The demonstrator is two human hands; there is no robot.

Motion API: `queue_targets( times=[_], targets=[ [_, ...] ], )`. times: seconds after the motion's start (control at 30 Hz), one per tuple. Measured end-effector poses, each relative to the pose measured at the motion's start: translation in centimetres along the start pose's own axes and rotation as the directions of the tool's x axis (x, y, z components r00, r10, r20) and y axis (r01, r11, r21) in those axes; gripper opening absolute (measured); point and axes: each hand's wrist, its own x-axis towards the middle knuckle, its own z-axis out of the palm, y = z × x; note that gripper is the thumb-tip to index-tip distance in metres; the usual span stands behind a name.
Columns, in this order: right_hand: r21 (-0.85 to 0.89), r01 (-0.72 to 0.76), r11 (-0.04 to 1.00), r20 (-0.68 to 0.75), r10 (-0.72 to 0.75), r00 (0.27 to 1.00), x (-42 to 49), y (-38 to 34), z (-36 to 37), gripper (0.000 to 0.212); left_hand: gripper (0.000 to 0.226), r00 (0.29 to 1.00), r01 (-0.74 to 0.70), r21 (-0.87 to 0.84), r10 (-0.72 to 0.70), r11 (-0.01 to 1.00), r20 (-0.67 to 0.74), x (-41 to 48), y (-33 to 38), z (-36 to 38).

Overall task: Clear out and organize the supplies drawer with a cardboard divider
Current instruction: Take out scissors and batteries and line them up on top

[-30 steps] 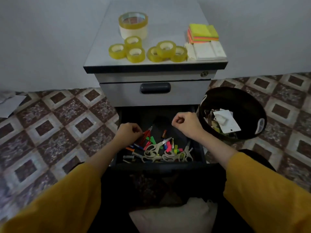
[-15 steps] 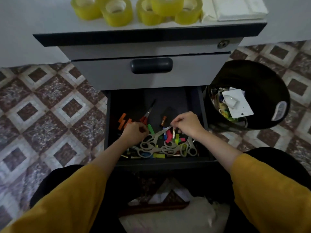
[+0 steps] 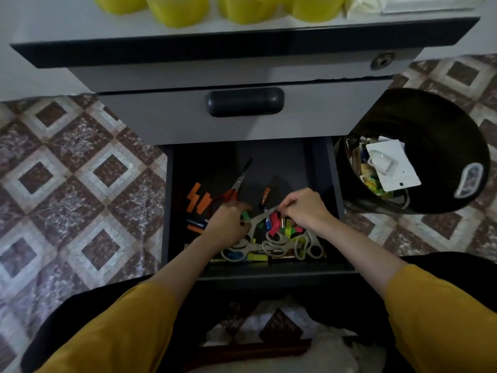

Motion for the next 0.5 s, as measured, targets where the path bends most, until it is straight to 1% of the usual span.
queue_targets(
  times=[0.1,0.2,0.27,0.37,0.43,0.5],
  targets=[
    [-0.051,0.008,0.999,-0.01,-0.009,1.0,0.0,0.4,-0.2,0.017,0.057,0.998,-0.063,0.057,0.062,0.996,0.02,0.4,0.4,0.5],
    [-0.06,-0.004,0.998,-0.033,0.002,0.999,0.1,0.6,-0.8,0.018,0.057,0.991,-0.121,0.098,0.115,0.988,0.066,0.8,1.0,0.8],
    [-0.086,-0.025,0.996,-0.022,0.023,0.999,0.0,0.6,-1.1,0.021,0.059,0.989,-0.094,0.158,0.074,0.983,0.127,0.8,1.1,1.2],
    [-0.137,-0.034,0.99,0.022,0.037,0.999,-0.2,0.7,-1.2,0.024,0.07,0.971,-0.042,0.29,-0.03,0.956,0.237,0.4,0.8,1.5],
    [-0.137,-0.031,0.99,0.027,0.035,0.999,-0.2,0.6,-1.3,0.023,0.073,0.967,-0.021,0.309,-0.059,0.951,0.247,0.3,0.5,1.5],
    [-0.127,-0.031,0.991,0.024,0.034,0.999,-0.1,0.5,-1.3,0.022,0.068,0.97,-0.004,0.302,-0.069,0.953,0.232,0.5,0.4,1.4]
  ],
)
